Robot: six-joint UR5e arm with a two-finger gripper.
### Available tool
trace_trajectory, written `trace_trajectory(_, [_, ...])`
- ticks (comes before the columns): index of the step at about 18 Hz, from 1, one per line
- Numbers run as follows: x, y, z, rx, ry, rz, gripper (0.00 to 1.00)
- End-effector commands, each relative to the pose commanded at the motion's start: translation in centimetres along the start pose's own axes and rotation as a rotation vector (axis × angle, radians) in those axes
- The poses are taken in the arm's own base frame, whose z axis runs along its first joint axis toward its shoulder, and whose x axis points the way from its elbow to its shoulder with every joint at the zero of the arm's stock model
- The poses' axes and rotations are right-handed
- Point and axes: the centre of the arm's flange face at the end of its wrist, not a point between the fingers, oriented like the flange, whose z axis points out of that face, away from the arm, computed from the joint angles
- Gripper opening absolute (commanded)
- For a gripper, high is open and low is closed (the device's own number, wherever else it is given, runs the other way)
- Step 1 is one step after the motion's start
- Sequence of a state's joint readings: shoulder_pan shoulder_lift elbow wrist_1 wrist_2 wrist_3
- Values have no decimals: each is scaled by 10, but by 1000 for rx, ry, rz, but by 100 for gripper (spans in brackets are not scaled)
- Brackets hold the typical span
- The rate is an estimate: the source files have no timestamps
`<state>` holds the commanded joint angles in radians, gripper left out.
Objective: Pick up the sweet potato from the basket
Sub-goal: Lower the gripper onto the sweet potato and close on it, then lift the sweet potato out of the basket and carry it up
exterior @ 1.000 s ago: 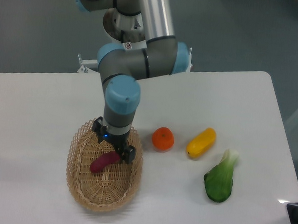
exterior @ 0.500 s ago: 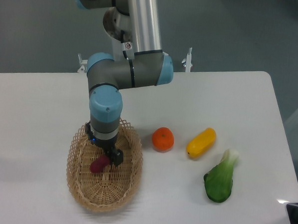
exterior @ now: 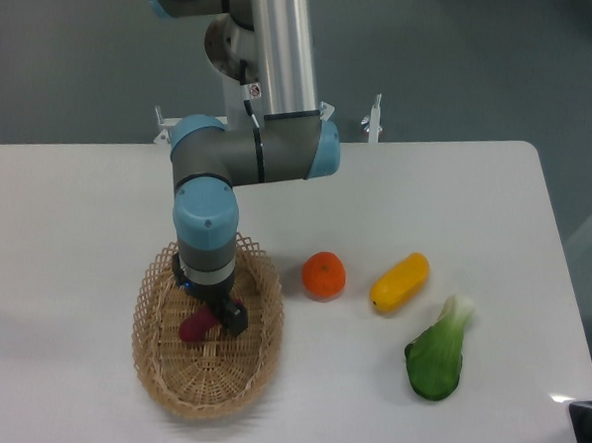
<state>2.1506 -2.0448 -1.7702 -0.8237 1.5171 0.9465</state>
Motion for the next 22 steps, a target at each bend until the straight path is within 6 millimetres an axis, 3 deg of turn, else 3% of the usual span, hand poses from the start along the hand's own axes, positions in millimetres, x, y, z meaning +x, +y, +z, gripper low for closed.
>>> trace_trajectory(2, [0,0,-1,1,-1,0,35])
trace_trajectory(3, [0,0,-2,2,-2,0,29])
trace_trajectory(10, [-2,-2,-14,14,-20,3,15])
trace_trajectory(13, [-10,-7,-35,36,-53,8,15])
trace_trajectory(15, [-25,-10,-57,58,-87,0,15])
trace_trajectory(19, [-73,13,-97,88,-148,-66,16])
trace_trajectory(22, [-111,53,-137,87,-169,-112,16])
